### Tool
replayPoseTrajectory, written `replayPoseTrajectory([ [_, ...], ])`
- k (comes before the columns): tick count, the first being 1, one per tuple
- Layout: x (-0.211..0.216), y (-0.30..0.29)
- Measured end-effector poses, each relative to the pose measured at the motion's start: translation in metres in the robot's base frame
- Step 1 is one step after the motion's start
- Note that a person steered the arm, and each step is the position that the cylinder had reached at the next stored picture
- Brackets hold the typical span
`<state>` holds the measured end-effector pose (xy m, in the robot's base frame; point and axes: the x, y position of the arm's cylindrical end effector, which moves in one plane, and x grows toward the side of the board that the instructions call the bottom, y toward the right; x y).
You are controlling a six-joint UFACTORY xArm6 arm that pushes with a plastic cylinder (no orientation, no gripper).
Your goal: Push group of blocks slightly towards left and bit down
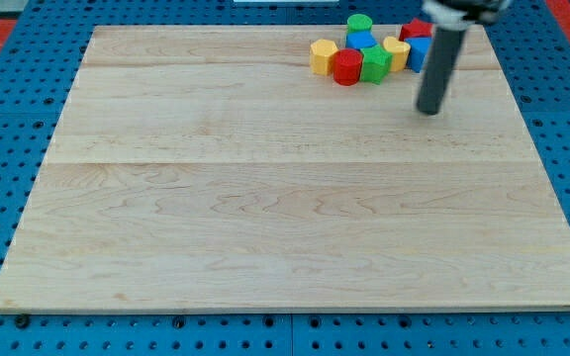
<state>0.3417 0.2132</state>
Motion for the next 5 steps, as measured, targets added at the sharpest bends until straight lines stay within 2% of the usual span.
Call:
replayPoseTrajectory([
  [1,-0.058,0.031],
  [2,-0.1,0.034],
  [3,-0.132,0.005],
  [4,-0.149,-0.003],
  [5,-0.15,-0.032],
])
